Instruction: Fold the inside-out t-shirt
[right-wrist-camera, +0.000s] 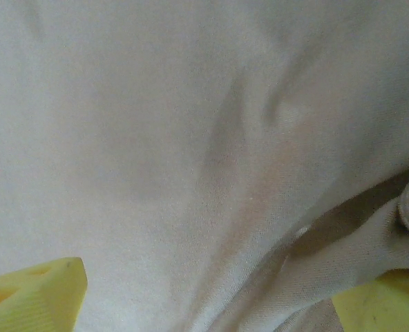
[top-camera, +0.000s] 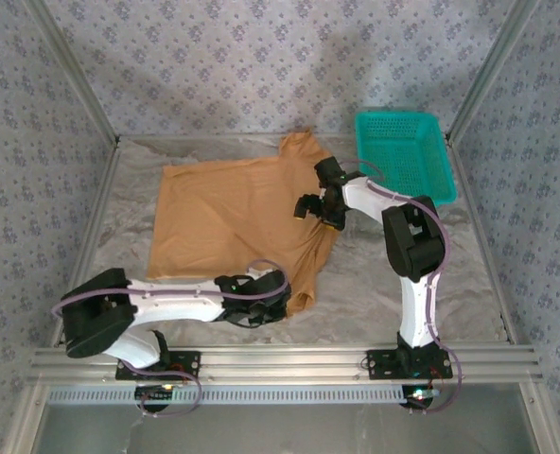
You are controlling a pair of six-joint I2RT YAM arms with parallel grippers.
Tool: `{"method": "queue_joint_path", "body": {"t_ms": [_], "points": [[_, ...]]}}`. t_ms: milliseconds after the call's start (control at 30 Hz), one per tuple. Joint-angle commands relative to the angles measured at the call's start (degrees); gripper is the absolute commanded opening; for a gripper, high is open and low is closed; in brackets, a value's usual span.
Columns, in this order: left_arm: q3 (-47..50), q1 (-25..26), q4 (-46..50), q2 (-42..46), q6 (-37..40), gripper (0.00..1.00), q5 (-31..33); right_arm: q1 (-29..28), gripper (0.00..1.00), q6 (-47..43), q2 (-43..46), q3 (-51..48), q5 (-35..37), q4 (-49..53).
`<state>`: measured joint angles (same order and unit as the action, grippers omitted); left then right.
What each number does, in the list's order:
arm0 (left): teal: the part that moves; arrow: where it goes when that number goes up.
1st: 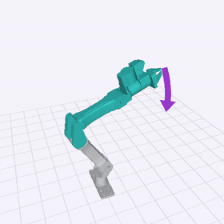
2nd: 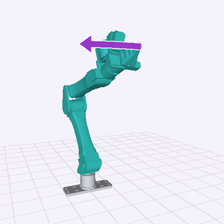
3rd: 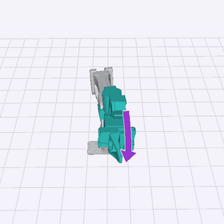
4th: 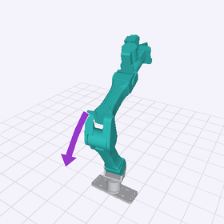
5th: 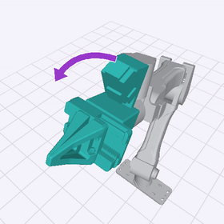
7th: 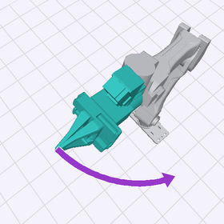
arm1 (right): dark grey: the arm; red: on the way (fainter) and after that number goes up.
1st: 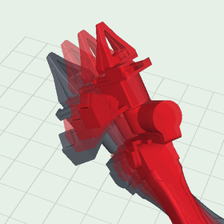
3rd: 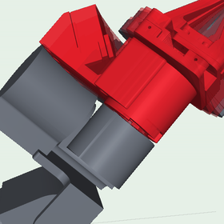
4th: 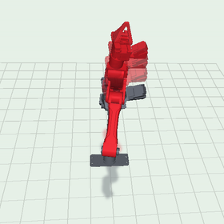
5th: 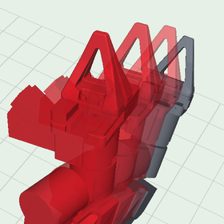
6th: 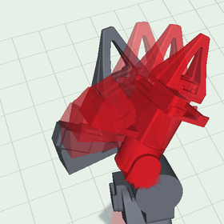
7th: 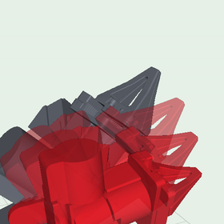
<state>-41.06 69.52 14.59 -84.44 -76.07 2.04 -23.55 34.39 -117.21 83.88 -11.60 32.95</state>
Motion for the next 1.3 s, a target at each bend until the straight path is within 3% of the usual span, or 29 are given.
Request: {"method": "queue_joint_path", "body": {"t_ms": [0, 133, 267, 433, 500, 667, 767, 867, 1033, 1100, 1200, 1267], "points": [[-4.41, 0.88, 11.22, -1.33, 2.02, 0.08, 1.19, -0.12, 0.93, -3.67, 1.35, 0.99, 0.01, 5.90], [-12.67, 0.52, 28.03, -0.39, 8.41, 0.38, 9.23, -0.46, 0.95, -5.98, 7.04, 2.26, 0.74, 10.55], [-12.96, -5.66, 29.14, 4.76, 13.36, 0.40, 8.86, -1.11, 0.96, -5.17, 16.35, -3.02, 2.28, 12.05], [-6.97, -24.72, 19.01, 11.81, 21.45, 0.38, -1.13, -1.70, 0.92, -1.02, 30.03, -19.38, 4.85, 9.81], [-5.60, -34.47, 14.94, 12.14, 24.62, 0.38, -5.51, -2.60, 0.83, 1.99, 35.37, -27.42, 4.36, 7.05], [-6.81, -52.85, 10.75, 7.30, 30.11, 0.37, -14.41, -9.47, 0.44, 10.77, 42.73, -39.77, 3.08, -0.29], [-8.37, -61.16, 10.24, 3.70, 32.47, 0.36, -18.41, -14.90, 0.41, 14.26, 42.04, -41.23, 4.86, -0.87], [-9.45, -67.00, 9.86, 1.71, 33.36, 0.36, -21.94, -18.36, 0.42, 16.02, 39.68, -41.55, 6.49, -1.97], [-9.75, -72.57, 8.43, 0.37, 33.30, 0.36, -23.88, -19.78, 0.40, 16.31, 34.07, -40.77, 7.48, -3.90], [-9.45, -74.74, 7.43, -0.90, 32.94, 0.36, -24.58, -19.65, 0.32, 15.69, 32.07, -40.55, 7.62, -4.01], [-8.44, -77.84, 5.64, -3.58, 32.93, 0.35, -24.85, -19.55, 0.10, 14.77, 31.25, -40.70, 7.46, -2.09], [-8.05, -79.85, 4.86, -6.02, 33.41, 0.34, -24.30, -19.93, 0.05, 14.60, 33.61, -41.77, 7.99, 0.62]]}}
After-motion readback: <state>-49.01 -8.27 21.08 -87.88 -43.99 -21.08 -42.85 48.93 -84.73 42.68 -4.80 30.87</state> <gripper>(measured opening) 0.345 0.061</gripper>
